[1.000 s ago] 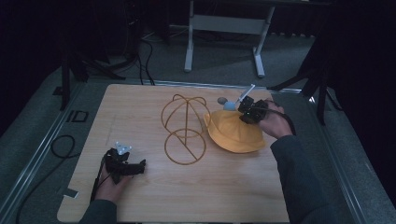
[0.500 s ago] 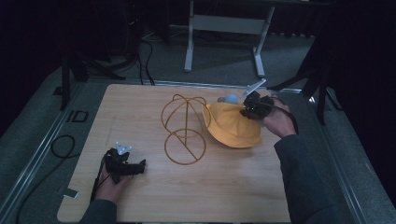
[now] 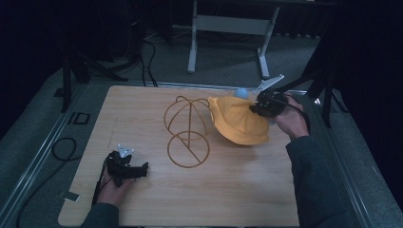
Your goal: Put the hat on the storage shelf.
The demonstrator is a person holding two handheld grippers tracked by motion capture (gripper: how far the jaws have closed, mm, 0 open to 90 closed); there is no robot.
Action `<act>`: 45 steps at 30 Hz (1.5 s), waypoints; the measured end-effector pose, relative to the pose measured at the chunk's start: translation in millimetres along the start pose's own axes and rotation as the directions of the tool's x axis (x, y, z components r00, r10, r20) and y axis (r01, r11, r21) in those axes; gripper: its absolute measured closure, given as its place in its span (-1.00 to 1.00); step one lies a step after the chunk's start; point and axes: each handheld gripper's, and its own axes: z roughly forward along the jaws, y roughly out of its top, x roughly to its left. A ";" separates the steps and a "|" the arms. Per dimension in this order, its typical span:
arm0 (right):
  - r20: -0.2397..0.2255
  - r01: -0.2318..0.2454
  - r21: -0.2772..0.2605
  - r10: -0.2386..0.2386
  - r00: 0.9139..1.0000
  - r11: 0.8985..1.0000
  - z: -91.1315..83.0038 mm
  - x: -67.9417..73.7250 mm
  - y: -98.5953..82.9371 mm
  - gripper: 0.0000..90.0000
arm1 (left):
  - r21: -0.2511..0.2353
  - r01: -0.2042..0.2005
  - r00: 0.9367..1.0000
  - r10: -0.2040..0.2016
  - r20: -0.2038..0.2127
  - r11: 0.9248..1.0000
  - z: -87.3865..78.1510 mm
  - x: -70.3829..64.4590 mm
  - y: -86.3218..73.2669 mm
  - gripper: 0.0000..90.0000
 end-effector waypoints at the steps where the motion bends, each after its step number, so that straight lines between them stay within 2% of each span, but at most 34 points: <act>1: -0.001 -0.003 -0.005 0.003 1.000 1.000 -1.5 -0.7 0.1 0.88 | -0.001 0.000 1.000 0.000 -0.001 1.000 0.1 0.0 0.0 -1.00; 12: -0.014 -0.043 -0.070 0.042 0.999 0.997 -18.6 -10.6 0.1 0.88 | -0.002 0.003 1.000 -0.003 0.000 1.000 0.1 -0.2 0.0 -1.00; 25: -0.044 -0.032 -0.114 0.028 0.999 0.993 -32.1 -14.1 4.1 0.88 | 0.000 0.002 1.000 -0.002 0.001 1.000 0.0 -0.1 0.1 -1.00; 45: -0.063 -0.012 -0.157 0.002 0.998 0.988 -48.7 -14.2 11.4 0.88 | 0.003 0.000 1.000 0.000 0.001 1.000 -0.3 0.0 0.1 -1.00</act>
